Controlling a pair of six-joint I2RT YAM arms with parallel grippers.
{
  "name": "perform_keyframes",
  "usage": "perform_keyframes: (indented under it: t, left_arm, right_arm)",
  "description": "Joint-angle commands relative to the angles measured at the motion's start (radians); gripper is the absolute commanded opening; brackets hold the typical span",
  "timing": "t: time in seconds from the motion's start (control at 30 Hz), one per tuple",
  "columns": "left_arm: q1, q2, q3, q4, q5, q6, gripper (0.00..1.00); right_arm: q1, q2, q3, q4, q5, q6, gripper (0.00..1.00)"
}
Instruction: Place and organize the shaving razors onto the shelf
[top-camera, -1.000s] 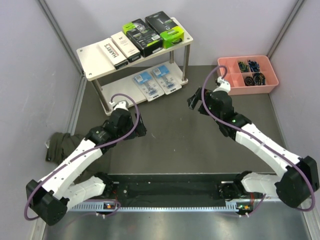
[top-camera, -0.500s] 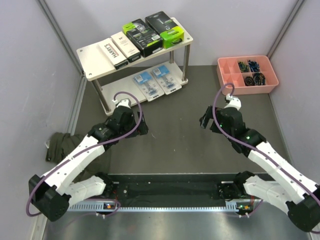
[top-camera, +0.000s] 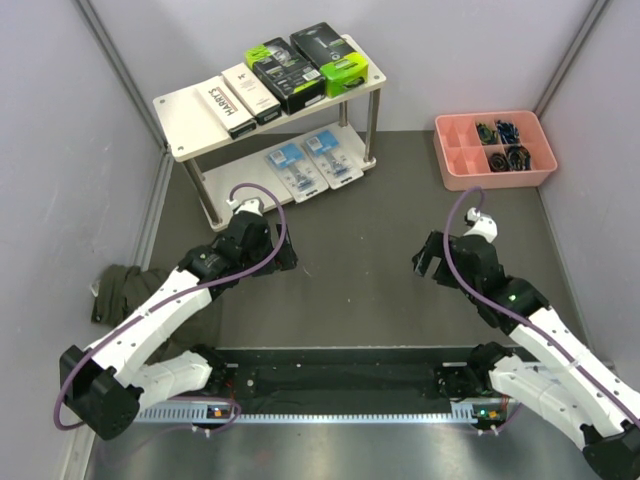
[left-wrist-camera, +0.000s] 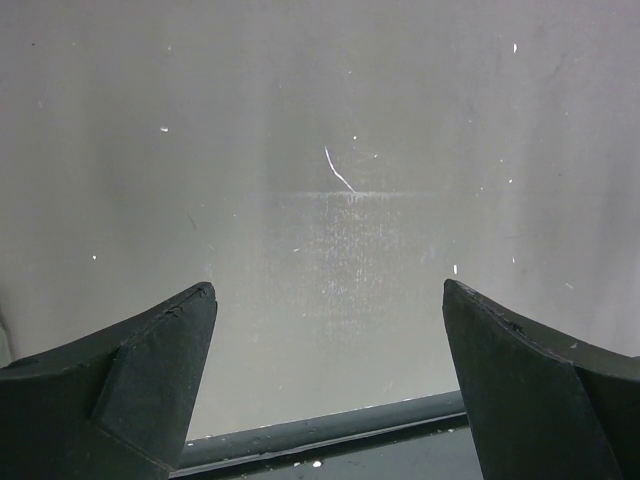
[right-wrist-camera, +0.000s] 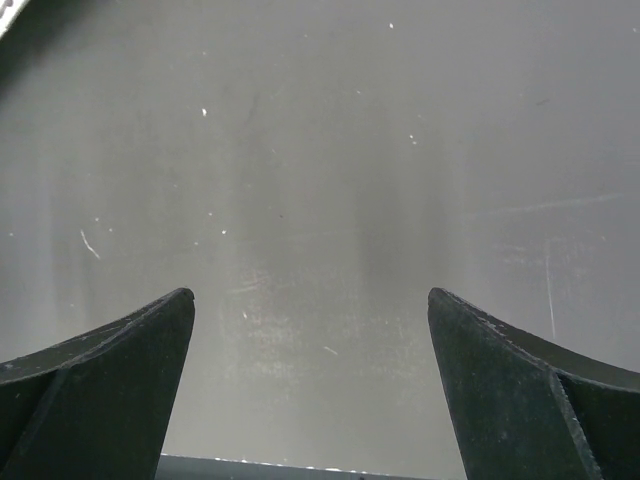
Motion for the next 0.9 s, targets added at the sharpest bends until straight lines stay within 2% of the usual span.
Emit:
perform_keyframes:
  t: [0.0,0.7,0.87]
  left_arm:
    - [0.001,-0.006,0.019,0.026,0.002,-0.003,0.99]
    - [0.001,-0.048,-0.004,0.051,-0.001,0.003,0.99]
    - [0.001,-0.075,-0.027,0.11,0.034,0.024,0.99]
  right_arm:
    - [-0.013,-0.017,0.001,-0.032,0.028,0.009,0.99]
    - [-0.013,-0.01,-0.016,-0.003,0.036,-0.003,0.99]
    - [-0.011,0.007,-0.028,0.025,0.046,-0.008,0.99]
